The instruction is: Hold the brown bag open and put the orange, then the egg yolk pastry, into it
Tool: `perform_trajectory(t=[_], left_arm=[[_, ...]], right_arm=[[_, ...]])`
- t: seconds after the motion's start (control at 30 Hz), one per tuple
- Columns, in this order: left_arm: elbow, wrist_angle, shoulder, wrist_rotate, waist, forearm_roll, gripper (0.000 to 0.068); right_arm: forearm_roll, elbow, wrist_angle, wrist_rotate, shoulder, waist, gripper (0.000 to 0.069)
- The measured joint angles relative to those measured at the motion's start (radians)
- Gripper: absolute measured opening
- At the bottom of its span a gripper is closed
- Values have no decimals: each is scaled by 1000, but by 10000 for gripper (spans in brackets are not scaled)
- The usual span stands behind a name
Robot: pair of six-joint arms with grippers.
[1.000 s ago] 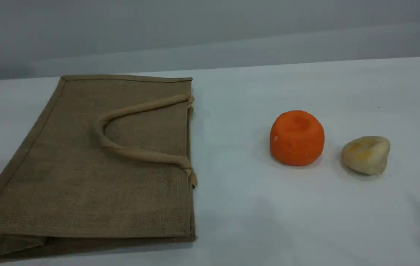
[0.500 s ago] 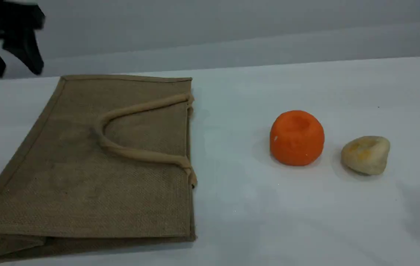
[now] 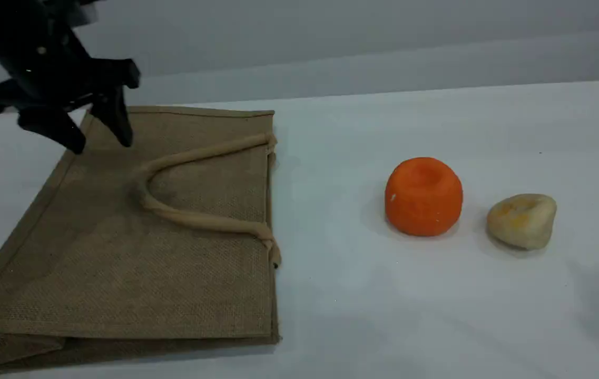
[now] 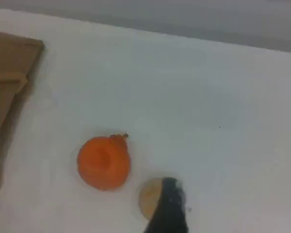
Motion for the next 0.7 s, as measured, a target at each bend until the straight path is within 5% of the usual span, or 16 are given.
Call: perform_trajectory(t=[0.7], left_arm=[[-34, -63, 164, 1, -18, -36, 470]], right_arm=[[0, 1, 1, 0, 38, 0, 565]])
